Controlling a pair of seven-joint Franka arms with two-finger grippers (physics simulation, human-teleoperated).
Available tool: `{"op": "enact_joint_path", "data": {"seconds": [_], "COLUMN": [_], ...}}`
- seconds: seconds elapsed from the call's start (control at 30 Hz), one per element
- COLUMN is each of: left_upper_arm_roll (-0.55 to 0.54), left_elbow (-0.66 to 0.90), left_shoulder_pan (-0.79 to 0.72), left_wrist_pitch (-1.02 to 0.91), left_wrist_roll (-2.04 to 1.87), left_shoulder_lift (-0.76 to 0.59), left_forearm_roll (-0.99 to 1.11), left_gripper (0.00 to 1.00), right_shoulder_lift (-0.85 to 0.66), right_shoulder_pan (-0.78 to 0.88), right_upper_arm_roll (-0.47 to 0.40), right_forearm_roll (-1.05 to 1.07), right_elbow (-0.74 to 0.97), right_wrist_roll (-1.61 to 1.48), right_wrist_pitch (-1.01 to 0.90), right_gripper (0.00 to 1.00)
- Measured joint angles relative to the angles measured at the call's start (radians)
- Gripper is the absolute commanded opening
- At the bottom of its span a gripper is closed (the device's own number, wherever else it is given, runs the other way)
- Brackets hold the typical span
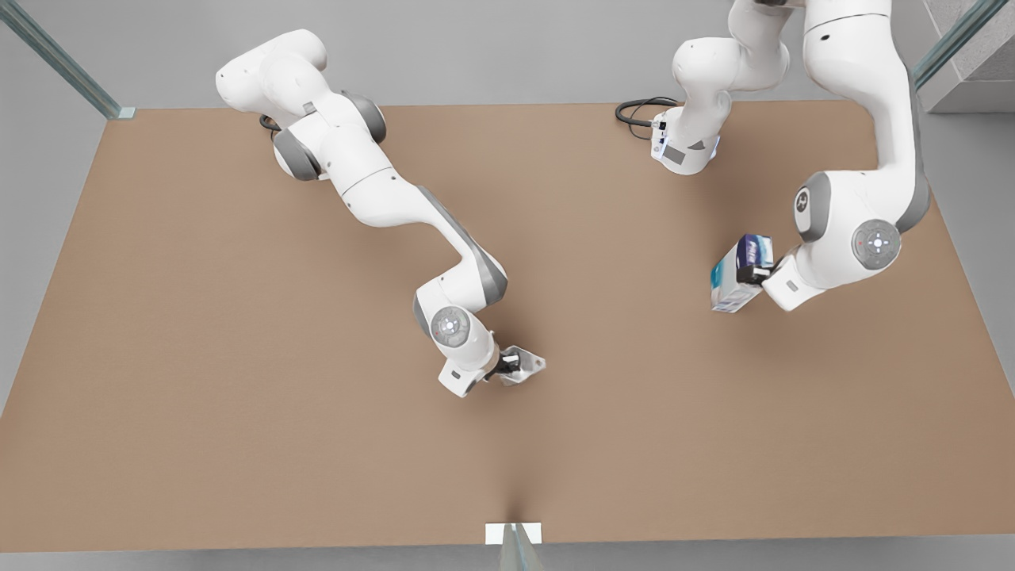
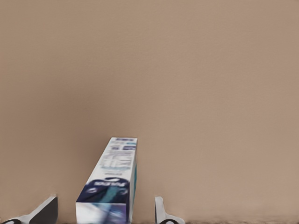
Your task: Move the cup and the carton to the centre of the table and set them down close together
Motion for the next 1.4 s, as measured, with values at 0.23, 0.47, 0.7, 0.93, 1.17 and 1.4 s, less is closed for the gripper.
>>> {"op": "enact_joint_path", "data": {"seconds": [0.23, 0.47, 0.7, 0.93, 1.17, 1.4], "left_upper_arm_roll": [0.002, 0.005, 0.005, 0.003, 0.002, -0.372], "left_elbow": [-0.104, -0.165, -0.208, -0.207, -0.202, 0.042], "left_shoulder_pan": [-0.006, -0.001, -0.001, -0.004, -0.003, -0.059], "left_wrist_pitch": [0.011, 0.016, 0.026, 0.048, 0.049, -0.115], "left_wrist_roll": [0.012, 0.035, 0.029, 0.028, 0.023, -0.446], "left_shoulder_lift": [-0.049, -0.038, -0.019, -0.01, -0.022, 0.017], "left_forearm_roll": [0.014, 0.061, 0.073, 0.074, 0.076, 0.016], "left_gripper": [1.0, 1.0, 0.8, 0.67, 0.67, 0.69], "right_shoulder_lift": [-0.053, -0.419, -0.831, -0.932, -0.921, -0.871], "right_shoulder_pan": [0.012, -0.004, -0.392, -0.546, -0.606, -0.591], "right_upper_arm_roll": [-0.009, -0.074, -0.08, -0.075, -0.06, -0.061], "right_forearm_roll": [0.0, -0.004, -0.04, -0.242, -0.246, -0.247], "right_elbow": [-0.012, -0.338, -0.571, -0.556, -0.486, -0.433], "right_wrist_roll": [-0.001, -0.026, -0.28, -0.461, -0.481, -0.487], "right_wrist_pitch": [-0.048, -0.085, -0.433, -0.536, -0.592, -0.618], "right_gripper": [0.9, 1.0, 1.0, 1.0, 1.0, 1.0]}}
